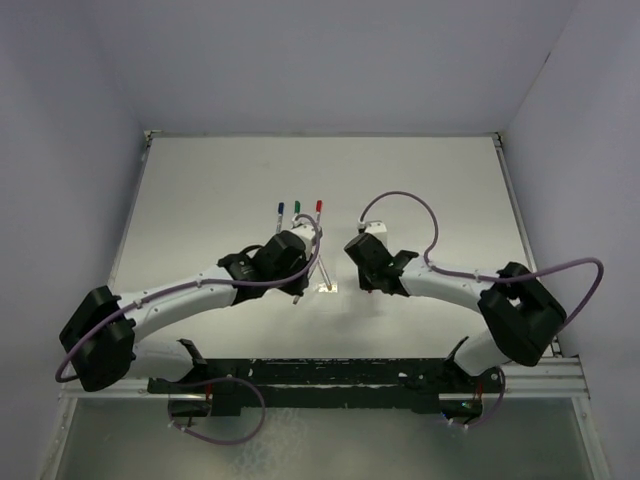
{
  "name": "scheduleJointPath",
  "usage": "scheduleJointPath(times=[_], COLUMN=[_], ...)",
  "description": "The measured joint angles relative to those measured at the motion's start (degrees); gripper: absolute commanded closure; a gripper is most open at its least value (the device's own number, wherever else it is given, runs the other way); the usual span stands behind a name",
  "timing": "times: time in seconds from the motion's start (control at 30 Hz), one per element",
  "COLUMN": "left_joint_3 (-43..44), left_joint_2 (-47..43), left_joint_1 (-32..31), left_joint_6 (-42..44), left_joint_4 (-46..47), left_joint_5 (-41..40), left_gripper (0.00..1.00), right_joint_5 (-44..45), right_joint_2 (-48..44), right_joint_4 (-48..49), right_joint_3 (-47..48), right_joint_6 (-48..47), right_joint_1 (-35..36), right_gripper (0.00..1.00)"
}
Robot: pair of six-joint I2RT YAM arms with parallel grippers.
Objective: Insert the pens into the pen caps
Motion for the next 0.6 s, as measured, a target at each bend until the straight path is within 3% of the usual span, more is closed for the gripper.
scheduleJointPath(times=[0.3,0.6], left_joint_3=[-2.7,-9.3], left_joint_2=[-1.6,-6.3], left_joint_1=[0.0,0.0], left_joint_6=[0.4,1.7], left_joint_4=[4.2,21.0], left_joint_5=[-0.1,3.5], left_gripper=[1.0,1.0], right_joint_5=[0.6,-0.1], right_joint_2=[-17.4,-30.2], right_joint_4=[8.4,28.1], right_joint_3=[-2.4,-14.1], right_joint_6=[-1.4,-4.8], right_joint_1=[-0.2,-1.3], right_gripper=[1.0,1.0])
